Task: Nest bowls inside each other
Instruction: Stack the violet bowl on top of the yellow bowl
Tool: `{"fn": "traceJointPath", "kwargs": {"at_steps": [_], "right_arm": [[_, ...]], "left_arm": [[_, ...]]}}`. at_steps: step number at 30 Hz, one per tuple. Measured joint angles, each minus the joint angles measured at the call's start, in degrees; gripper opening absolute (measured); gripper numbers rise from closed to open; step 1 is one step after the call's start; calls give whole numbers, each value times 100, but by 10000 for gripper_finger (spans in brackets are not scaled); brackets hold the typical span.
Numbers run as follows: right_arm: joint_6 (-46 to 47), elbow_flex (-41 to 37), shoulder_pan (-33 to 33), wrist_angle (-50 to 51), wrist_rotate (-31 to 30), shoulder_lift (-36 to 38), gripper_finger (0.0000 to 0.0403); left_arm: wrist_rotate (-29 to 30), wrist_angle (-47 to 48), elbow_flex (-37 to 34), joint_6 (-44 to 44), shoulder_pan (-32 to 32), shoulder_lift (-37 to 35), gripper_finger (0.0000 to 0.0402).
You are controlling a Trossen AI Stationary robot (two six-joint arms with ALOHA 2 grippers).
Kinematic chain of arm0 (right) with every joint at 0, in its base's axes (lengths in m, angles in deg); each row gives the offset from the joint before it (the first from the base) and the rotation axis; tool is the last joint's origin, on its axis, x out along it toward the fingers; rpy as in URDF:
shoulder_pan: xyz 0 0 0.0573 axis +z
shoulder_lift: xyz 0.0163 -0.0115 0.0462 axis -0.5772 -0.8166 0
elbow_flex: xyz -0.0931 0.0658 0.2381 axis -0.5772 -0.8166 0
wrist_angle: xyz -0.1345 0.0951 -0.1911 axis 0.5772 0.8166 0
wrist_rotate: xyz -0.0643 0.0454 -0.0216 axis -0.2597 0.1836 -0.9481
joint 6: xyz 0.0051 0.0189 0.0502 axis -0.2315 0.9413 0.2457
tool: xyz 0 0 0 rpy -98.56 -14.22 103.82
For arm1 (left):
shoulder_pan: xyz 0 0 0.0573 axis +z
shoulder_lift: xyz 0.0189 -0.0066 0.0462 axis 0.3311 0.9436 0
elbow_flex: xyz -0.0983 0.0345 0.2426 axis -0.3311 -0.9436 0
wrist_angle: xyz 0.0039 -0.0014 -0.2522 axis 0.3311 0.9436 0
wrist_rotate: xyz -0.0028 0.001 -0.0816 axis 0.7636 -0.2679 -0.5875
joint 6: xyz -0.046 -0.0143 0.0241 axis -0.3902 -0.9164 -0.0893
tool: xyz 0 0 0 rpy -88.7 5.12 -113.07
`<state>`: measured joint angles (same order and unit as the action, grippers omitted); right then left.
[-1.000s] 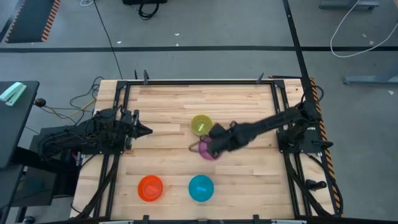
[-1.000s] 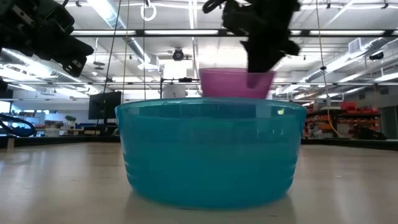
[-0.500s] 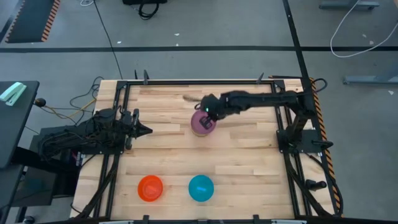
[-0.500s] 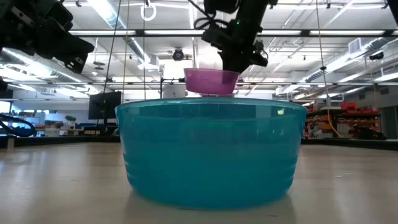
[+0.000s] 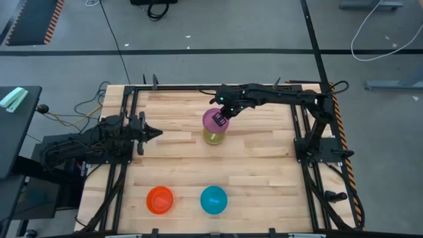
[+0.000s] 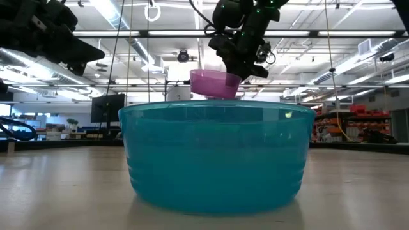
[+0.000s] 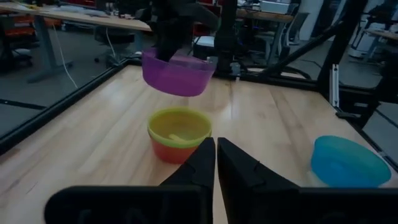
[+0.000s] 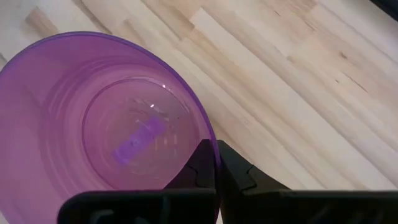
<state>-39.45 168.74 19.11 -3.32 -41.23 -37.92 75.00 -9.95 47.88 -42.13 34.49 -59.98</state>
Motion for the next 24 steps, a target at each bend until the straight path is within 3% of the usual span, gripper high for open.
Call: {"fn": "traceJointPath", "kwargs": {"at_steps": [10, 24], "right_arm": [[160, -1, 123, -14, 146, -48, 0], [241, -1, 344, -8, 162, -321, 0]], "left_arm": [[7, -67, 0, 283, 0, 0, 36], [7, -250, 0, 299, 0, 0, 24]]}}
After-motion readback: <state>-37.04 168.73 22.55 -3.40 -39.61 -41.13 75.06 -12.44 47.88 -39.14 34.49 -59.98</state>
